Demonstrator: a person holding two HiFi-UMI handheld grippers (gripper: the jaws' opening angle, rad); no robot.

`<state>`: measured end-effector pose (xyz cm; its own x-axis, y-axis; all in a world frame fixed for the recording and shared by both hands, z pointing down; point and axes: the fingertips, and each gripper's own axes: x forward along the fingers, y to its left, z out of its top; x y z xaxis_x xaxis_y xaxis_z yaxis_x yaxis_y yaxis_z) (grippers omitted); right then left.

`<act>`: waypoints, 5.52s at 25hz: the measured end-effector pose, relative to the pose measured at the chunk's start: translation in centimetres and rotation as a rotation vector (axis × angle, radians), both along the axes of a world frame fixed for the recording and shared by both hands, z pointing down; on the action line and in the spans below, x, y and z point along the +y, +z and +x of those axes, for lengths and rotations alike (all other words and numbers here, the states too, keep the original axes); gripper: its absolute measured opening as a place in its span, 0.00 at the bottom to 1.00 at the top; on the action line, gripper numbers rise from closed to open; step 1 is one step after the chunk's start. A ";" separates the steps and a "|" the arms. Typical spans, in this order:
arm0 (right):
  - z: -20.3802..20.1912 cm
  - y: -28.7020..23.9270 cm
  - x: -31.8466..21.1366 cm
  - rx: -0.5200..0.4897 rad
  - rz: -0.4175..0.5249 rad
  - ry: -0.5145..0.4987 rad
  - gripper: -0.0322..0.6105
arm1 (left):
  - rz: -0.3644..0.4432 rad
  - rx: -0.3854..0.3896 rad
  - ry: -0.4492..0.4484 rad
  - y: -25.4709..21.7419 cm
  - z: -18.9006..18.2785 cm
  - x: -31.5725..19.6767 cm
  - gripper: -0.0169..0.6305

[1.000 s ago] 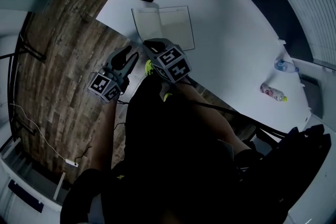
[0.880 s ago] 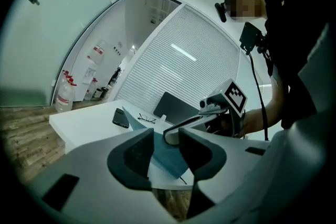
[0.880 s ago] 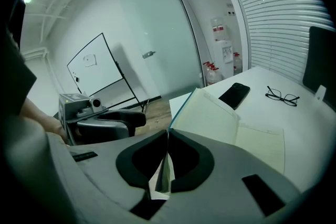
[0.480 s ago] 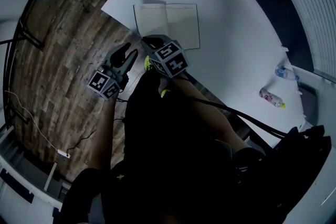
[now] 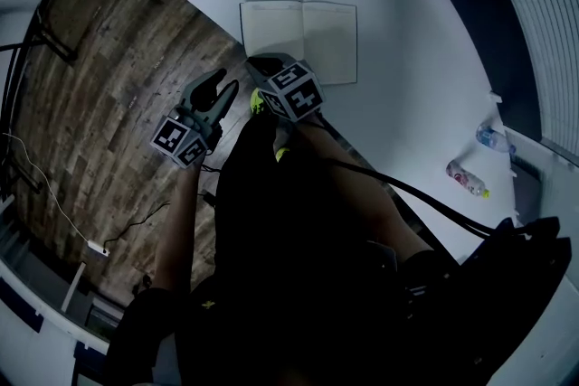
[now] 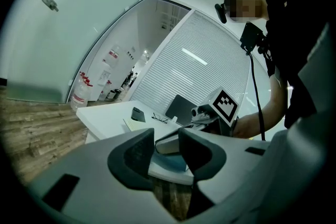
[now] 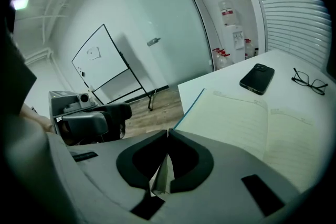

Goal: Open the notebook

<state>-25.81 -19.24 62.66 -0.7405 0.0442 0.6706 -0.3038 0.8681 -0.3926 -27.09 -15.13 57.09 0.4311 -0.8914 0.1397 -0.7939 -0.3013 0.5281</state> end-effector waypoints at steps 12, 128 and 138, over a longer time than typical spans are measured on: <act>-0.6 2.0 0.3 0.021 -0.040 0.003 0.08 | -0.018 0.019 -0.023 1.2 -0.8 0.8 0.23; 26.1 -20.9 33.8 -0.516 0.228 0.239 0.08 | 0.182 -0.044 0.123 -16.4 27.4 31.7 0.04; 27.9 -20.7 36.3 -0.514 0.231 0.204 0.08 | 0.173 -0.053 0.105 -16.1 29.4 34.2 0.04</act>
<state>2.07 17.06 41.99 -0.9509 -0.2368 0.1993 -0.2939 0.8927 -0.3416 2.26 19.08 40.95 0.5187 -0.8548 0.0133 -0.7790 -0.4662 0.4193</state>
